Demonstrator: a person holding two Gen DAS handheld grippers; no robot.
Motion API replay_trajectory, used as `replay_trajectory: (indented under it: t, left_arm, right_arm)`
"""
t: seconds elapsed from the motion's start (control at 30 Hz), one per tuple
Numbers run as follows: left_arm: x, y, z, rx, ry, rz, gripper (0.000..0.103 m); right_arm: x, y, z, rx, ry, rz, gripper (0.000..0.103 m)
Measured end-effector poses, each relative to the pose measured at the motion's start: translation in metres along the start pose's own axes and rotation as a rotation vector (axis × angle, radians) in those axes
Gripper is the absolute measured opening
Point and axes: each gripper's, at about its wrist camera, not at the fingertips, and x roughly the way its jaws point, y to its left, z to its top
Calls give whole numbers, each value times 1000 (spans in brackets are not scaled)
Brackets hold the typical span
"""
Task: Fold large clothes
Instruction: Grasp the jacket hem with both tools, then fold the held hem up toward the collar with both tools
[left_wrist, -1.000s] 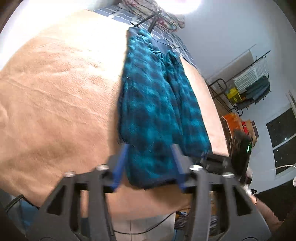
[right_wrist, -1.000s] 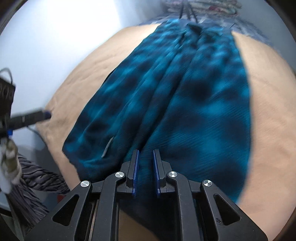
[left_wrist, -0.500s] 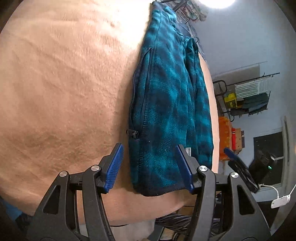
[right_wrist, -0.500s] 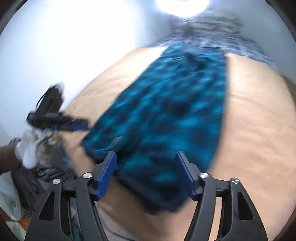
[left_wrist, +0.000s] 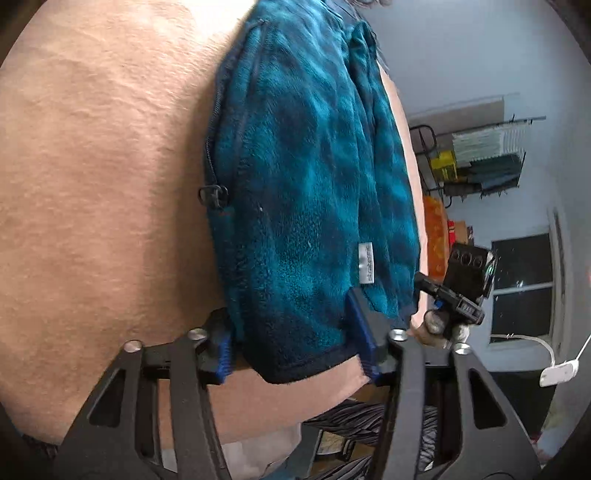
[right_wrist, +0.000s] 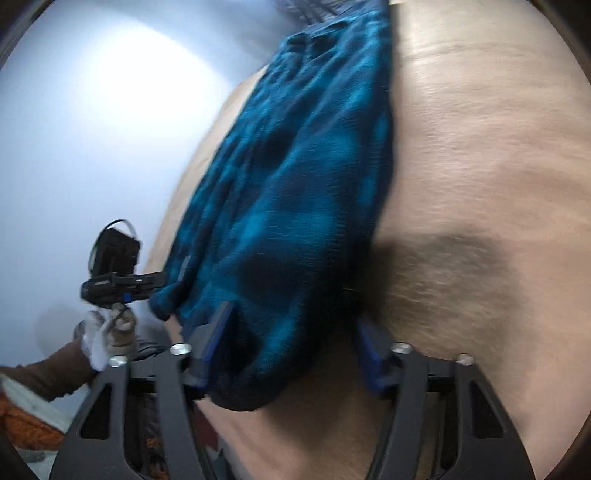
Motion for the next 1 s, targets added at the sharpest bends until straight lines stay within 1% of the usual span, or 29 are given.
replay_trajectory:
  t: [0.03, 0.07, 0.13, 0.17, 0.2, 0.23, 0.33, 0.43, 0.57, 0.63, 0.8, 0.87, 1.0]
  left_arm:
    - [1, -2, -1, 13, -1, 13, 41]
    - [2, -4, -1, 26, -1, 24, 37]
    - [0, -8, -2, 37, -5, 26, 24]
    - [-2, -11, -2, 42, -12, 23, 20]
    - [-8, -12, -4, 44, -19, 12, 16]
    - [-12, -17, -5, 46, -28, -7, 15]
    - [-21, -28, -3, 58, -50, -42, 13]
    - [-33, -39, 3, 47, -79, -86, 13]
    - [-49, -48, 18, 19, -123, -113, 13]
    - [-57, -50, 29, 6, -145, -118, 13]
    - [-68, -65, 60, 3, -200, -103, 13]
    - [-69, -74, 75, 14, -226, -89, 13]
    - [-65, -83, 105, 16, -257, -64, 13]
  right_arm:
    - [6, 3, 0, -13, 13, 18, 45]
    - [14, 7, 3, -18, 26, 24, 42]
    - [24, 8, 1, -19, 50, 45, 30]
    - [27, 9, 0, -20, 49, 52, 28]
    - [29, 10, 0, -19, 45, 60, 21]
    - [28, 13, 0, -21, 37, 73, 18]
    - [22, 24, 4, -39, -5, 98, 14]
    - [16, 32, 8, -43, -43, 114, 13]
    - [3, 37, 15, -24, -105, 123, 13]
    - [-3, 40, 21, -18, -138, 117, 12]
    - [-24, 41, 49, 28, -232, 97, 12]
    - [-28, 42, 63, 29, -257, 64, 12]
    - [-28, 39, 94, 49, -276, 4, 12]
